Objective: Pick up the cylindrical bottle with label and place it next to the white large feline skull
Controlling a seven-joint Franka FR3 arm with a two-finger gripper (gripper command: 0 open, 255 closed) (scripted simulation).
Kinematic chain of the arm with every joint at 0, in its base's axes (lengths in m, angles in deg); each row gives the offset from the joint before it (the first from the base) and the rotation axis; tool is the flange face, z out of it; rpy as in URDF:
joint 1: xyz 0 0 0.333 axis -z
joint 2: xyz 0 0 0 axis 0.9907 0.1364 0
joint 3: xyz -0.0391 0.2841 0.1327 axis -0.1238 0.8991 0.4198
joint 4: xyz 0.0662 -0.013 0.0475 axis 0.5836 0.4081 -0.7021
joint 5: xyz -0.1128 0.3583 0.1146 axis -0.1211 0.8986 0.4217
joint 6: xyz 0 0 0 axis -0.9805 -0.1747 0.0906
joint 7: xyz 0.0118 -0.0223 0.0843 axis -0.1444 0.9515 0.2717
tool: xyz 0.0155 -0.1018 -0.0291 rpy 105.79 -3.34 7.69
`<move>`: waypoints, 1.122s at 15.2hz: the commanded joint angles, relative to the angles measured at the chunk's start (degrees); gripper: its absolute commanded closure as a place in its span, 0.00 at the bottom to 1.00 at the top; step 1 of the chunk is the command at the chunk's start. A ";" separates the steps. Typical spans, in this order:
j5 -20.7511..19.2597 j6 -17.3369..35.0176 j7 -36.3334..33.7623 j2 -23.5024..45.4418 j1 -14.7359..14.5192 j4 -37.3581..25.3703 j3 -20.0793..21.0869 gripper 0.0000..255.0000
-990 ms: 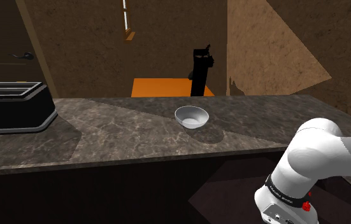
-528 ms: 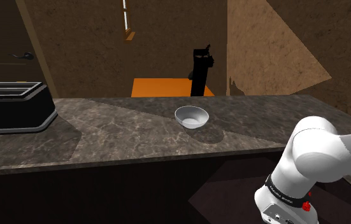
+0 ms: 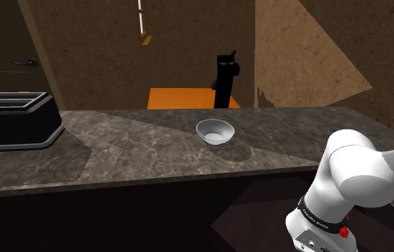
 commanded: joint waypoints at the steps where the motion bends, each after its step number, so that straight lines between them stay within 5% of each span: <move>1: 0.22 0.98 -1.18 -1.29 1.74 3.11 0.44 1.00; 17: -0.65 7.87 -7.07 -10.09 10.35 20.41 0.10 1.00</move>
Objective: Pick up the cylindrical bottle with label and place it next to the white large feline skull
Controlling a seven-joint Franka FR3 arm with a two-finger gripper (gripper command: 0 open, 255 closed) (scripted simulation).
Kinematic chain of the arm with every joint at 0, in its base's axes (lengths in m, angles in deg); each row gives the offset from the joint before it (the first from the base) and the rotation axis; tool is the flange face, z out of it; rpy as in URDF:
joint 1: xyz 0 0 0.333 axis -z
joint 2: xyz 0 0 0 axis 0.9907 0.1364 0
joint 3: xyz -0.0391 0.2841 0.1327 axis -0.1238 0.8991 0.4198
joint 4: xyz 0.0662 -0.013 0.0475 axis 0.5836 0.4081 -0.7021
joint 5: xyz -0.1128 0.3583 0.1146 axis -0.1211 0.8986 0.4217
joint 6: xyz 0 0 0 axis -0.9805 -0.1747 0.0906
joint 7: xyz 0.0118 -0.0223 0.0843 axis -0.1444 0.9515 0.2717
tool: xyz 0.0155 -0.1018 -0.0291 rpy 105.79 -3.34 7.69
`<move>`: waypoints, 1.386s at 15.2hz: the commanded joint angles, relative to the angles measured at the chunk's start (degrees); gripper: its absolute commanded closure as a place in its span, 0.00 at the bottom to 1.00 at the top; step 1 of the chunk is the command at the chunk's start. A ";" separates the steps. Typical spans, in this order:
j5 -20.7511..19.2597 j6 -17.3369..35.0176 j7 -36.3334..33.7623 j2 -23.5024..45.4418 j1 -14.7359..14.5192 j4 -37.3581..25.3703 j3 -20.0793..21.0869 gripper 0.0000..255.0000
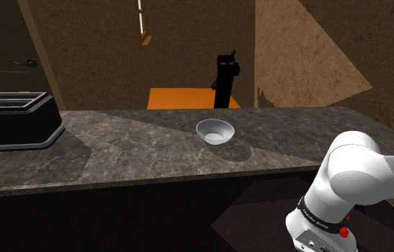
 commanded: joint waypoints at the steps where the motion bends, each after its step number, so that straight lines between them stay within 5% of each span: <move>1: -0.18 0.76 -0.66 -0.98 1.05 2.04 -0.12 1.00; 21: -3.81 7.29 -3.35 -8.23 5.81 12.46 -4.11 1.00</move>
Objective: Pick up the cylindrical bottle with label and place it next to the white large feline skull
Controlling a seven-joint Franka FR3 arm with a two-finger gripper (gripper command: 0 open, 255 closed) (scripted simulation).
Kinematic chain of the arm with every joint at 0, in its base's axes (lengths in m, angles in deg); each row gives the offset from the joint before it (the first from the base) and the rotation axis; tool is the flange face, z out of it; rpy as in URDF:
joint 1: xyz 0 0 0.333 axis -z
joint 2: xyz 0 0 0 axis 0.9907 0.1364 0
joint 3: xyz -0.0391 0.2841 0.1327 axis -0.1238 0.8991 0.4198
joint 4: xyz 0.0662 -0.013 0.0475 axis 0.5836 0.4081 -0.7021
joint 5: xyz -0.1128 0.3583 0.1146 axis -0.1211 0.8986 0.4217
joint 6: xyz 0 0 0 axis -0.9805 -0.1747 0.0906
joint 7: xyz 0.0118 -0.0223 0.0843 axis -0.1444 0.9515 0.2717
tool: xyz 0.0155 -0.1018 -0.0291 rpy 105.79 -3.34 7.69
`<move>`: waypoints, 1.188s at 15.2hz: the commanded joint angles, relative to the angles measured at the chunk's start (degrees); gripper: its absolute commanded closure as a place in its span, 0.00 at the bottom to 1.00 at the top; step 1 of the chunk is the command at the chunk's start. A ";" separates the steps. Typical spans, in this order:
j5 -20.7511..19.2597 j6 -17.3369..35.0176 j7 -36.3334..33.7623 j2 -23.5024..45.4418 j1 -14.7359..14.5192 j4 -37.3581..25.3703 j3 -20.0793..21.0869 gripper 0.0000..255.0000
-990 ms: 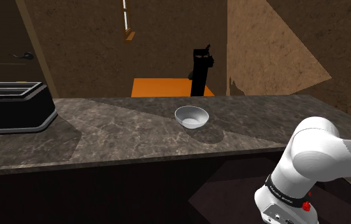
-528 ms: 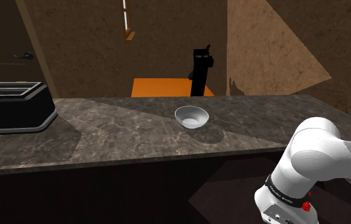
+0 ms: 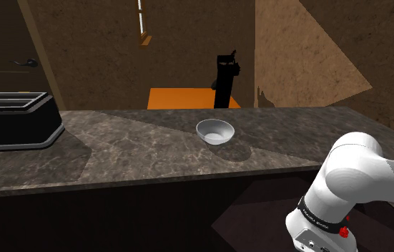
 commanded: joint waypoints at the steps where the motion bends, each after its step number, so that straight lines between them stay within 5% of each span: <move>1: -0.03 0.05 -0.02 -0.02 -0.03 0.01 -0.02 1.00; 5: -0.03 0.05 -0.02 -0.02 -0.03 0.01 -0.02 1.00; 6: -0.03 0.05 -0.02 -0.02 -0.03 0.01 -0.03 0.00; 18: 2.08 -3.58 1.62 4.00 -2.85 -6.01 2.33 0.00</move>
